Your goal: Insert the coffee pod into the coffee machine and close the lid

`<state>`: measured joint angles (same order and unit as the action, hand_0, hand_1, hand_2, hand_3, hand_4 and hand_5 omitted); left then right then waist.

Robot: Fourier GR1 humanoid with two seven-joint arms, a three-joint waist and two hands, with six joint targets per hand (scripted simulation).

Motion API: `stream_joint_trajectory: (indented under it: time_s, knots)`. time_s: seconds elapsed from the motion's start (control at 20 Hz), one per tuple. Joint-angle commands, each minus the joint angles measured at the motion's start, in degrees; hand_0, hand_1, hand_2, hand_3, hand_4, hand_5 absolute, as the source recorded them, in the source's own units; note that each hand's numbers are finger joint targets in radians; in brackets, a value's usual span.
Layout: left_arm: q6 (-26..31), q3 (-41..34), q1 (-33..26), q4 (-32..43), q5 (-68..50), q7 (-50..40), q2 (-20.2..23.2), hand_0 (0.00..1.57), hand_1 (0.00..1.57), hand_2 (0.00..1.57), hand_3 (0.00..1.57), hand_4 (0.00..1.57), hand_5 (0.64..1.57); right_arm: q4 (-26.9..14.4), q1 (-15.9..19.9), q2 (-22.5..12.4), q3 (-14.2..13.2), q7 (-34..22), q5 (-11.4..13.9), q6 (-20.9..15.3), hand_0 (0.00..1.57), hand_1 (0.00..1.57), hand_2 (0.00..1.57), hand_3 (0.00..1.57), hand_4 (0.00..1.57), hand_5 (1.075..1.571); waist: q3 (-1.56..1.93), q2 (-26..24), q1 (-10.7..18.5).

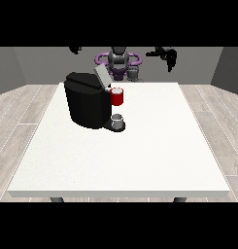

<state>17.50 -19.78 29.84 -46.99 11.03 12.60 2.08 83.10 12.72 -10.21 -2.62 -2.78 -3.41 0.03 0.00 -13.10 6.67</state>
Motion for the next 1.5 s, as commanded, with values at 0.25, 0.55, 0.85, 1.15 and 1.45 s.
stream_joint_trajectory:
  time_s: [0.25,0.55,0.85,1.15,1.45]
  knots:
    - [-0.6,5.8,-7.4,-14.2,-5.3,-6.2,-2.0,0.00,0.00,0.00,0.00,0.10,1.571,-3.2,5.4,0.6,0.8,0.7,2.0,1.2,0.00,0.00,0.00,0.00,0.12,1.571,0.01,3.6,1.9]
    - [-0.9,6.4,-12.4,-20.9,-9.5,-5.0,-0.3,0.00,0.00,0.00,0.00,0.00,1.571,-5.8,8.0,2.3,0.1,0.5,1.0,1.5,0.00,0.00,0.00,0.00,0.00,1.571,0.00,7.4,1.2]
    - [-3.2,10.5,-15.2,-27.6,-8.5,-8.0,-1.9,0.00,0.00,0.00,0.00,0.00,1.571,-12.5,13.3,1.6,-2.6,0.6,1.1,0.5,0.00,0.00,0.00,0.00,0.00,1.571,0.01,10.0,2.7]
    - [-1.0,7.5,-13.7,-29.4,-13.0,-9.1,3.1,0.00,0.00,0.00,0.00,0.00,1.571,-16.0,16.7,2.3,-2.1,4.5,2.2,1.2,0.00,0.00,0.00,0.00,0.00,1.571,0.00,14.2,1.9]
    - [-3.1,8.5,-15.9,-30.5,-12.6,-7.4,3.0,0.00,0.00,0.00,0.00,0.00,1.571,-18.7,21.2,0.8,-2.1,4.5,3.0,3.4,0.00,0.00,0.00,0.00,0.00,1.571,0.00,15.4,0.8]
